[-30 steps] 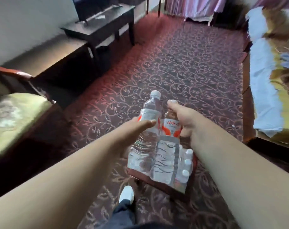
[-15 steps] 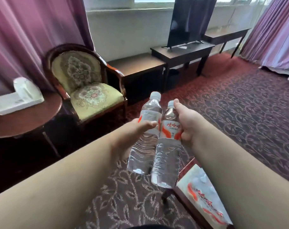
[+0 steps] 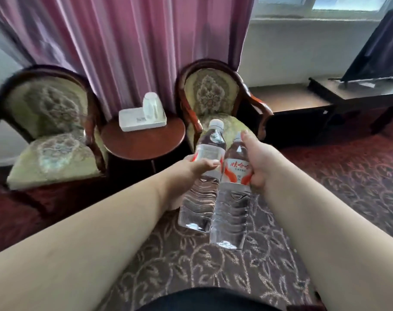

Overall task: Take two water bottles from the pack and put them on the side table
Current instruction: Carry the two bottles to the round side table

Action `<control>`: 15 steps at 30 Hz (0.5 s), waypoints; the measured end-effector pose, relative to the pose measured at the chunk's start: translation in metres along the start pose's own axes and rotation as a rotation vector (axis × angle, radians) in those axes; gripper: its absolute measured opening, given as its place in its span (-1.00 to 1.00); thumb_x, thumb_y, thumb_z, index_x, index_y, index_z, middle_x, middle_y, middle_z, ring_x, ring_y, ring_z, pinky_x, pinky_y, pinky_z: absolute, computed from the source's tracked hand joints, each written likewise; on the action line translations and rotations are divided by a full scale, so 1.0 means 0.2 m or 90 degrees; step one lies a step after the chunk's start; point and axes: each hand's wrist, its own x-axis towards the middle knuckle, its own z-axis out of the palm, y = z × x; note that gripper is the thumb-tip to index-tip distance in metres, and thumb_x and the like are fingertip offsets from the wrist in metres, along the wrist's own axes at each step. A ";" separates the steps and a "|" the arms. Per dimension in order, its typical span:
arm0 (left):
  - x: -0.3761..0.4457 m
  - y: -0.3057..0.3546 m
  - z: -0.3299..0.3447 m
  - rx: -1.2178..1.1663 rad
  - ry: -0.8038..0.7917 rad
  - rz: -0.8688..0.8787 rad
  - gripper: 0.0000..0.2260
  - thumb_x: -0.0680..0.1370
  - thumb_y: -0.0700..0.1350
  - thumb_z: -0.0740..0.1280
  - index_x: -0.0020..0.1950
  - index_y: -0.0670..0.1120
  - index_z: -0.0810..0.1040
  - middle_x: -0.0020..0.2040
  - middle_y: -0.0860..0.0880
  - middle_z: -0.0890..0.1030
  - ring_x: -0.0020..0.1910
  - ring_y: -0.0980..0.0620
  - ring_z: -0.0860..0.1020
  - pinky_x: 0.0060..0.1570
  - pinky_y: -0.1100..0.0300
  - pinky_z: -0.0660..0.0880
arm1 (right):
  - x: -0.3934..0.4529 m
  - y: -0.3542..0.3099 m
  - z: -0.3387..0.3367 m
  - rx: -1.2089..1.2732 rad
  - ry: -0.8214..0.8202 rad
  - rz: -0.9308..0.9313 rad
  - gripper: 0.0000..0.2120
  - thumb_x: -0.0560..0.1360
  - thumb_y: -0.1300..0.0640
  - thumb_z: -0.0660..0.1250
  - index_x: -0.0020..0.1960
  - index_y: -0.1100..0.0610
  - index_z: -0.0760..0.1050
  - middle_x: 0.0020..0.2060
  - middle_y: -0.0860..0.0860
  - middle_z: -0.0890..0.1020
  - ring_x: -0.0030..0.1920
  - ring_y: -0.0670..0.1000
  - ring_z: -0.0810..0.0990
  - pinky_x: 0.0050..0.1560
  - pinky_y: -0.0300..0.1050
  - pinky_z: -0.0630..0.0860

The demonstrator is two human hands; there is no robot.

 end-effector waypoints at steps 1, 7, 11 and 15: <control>0.01 0.02 -0.07 -0.014 0.030 0.002 -0.67 0.55 -0.10 0.41 0.31 -0.01 0.54 0.07 -0.20 0.71 -0.10 -0.13 0.74 -0.16 -0.05 0.67 | 0.05 -0.01 0.09 -0.011 -0.014 0.010 -0.46 0.48 -0.25 0.36 0.16 0.19 0.51 -0.22 0.24 0.74 -0.29 0.26 0.73 -0.35 0.21 0.64; 0.13 0.15 -0.48 -0.042 0.134 -0.005 -0.60 0.59 -0.07 0.39 0.42 0.04 0.42 0.09 -0.18 0.72 -0.03 -0.17 0.73 -0.10 -0.07 0.67 | 0.39 -0.08 0.54 -0.062 -0.099 0.014 -0.45 0.45 -0.28 0.38 0.11 0.21 0.54 -0.20 0.23 0.75 -0.27 0.27 0.73 -0.25 0.23 0.65; 0.34 0.27 -0.71 -0.019 0.207 -0.039 -0.47 0.61 0.23 0.26 0.43 -0.11 0.45 0.16 -0.22 0.72 0.12 -0.24 0.69 0.19 -0.21 0.58 | 0.67 -0.21 0.80 -0.123 -0.135 -0.010 -0.44 0.38 -0.32 0.40 -0.01 0.20 0.60 -0.13 0.23 0.75 -0.19 0.30 0.73 -0.03 0.39 0.61; 0.58 0.44 -0.94 -0.033 0.232 -0.018 -0.46 0.64 0.23 0.20 0.37 -0.19 0.53 0.18 -0.26 0.70 0.17 -0.25 0.68 0.26 -0.23 0.51 | 0.97 -0.41 1.06 -0.142 -0.202 -0.010 -0.51 0.40 -0.30 0.40 -0.09 0.15 0.63 -0.10 0.21 0.74 -0.19 0.27 0.74 -0.04 0.36 0.62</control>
